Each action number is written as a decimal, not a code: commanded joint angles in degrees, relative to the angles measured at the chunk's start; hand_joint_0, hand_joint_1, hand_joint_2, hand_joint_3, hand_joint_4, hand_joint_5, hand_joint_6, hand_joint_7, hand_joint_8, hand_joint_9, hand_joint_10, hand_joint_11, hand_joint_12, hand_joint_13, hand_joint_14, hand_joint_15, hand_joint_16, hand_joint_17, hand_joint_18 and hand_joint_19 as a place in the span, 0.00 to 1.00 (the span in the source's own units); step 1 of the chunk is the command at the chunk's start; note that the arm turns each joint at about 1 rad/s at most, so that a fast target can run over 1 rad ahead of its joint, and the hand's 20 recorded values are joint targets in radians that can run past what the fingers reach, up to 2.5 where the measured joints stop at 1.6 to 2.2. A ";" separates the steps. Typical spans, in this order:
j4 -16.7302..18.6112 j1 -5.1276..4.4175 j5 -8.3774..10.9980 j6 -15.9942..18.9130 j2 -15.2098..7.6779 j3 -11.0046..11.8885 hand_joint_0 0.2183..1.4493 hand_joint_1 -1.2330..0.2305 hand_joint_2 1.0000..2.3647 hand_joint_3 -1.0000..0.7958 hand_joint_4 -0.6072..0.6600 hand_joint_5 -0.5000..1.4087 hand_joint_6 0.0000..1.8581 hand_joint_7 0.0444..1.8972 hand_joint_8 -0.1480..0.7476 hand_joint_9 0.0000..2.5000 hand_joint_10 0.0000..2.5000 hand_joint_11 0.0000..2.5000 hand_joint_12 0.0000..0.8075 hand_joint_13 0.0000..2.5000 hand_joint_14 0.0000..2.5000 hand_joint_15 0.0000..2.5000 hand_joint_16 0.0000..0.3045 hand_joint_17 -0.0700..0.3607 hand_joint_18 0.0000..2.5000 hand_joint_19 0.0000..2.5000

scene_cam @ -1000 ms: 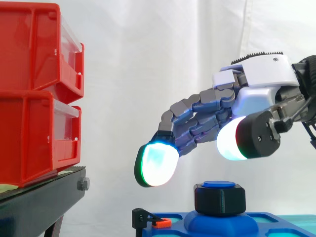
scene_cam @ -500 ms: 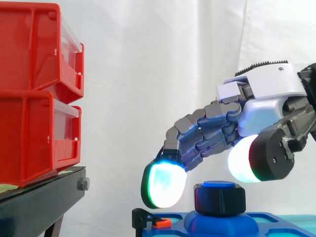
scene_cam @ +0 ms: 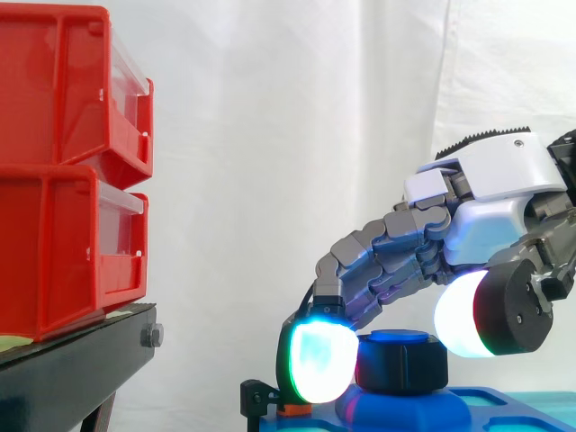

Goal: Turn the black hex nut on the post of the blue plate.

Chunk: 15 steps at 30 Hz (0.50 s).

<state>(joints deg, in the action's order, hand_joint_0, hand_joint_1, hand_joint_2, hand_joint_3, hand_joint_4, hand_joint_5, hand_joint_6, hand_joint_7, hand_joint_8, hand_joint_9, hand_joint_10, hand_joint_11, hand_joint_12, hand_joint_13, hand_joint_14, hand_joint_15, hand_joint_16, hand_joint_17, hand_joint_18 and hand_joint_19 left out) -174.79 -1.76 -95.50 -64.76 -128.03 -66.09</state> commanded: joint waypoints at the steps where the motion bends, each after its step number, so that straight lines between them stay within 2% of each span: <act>1: -0.03 0.27 -0.48 -0.02 0.06 0.00 0.18 0.47 0.00 0.28 0.71 0.17 0.27 0.46 0.53 0.13 0.00 0.00 0.48 0.12 0.00 0.00 0.16 0.42 0.04 0.04; 15: 0.24 1.50 -2.24 -0.02 -0.03 0.00 0.18 0.47 0.00 0.28 0.71 0.17 0.27 0.46 0.53 0.13 0.00 0.00 0.48 0.12 0.00 0.00 0.16 0.42 0.04 0.04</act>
<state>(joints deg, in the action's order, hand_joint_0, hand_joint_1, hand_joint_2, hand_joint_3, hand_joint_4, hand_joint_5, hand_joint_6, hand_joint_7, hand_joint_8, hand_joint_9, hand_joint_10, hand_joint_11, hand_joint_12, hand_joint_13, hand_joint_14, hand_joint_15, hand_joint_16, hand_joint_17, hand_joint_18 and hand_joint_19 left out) -174.56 -0.53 -97.38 -64.77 -128.04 -66.09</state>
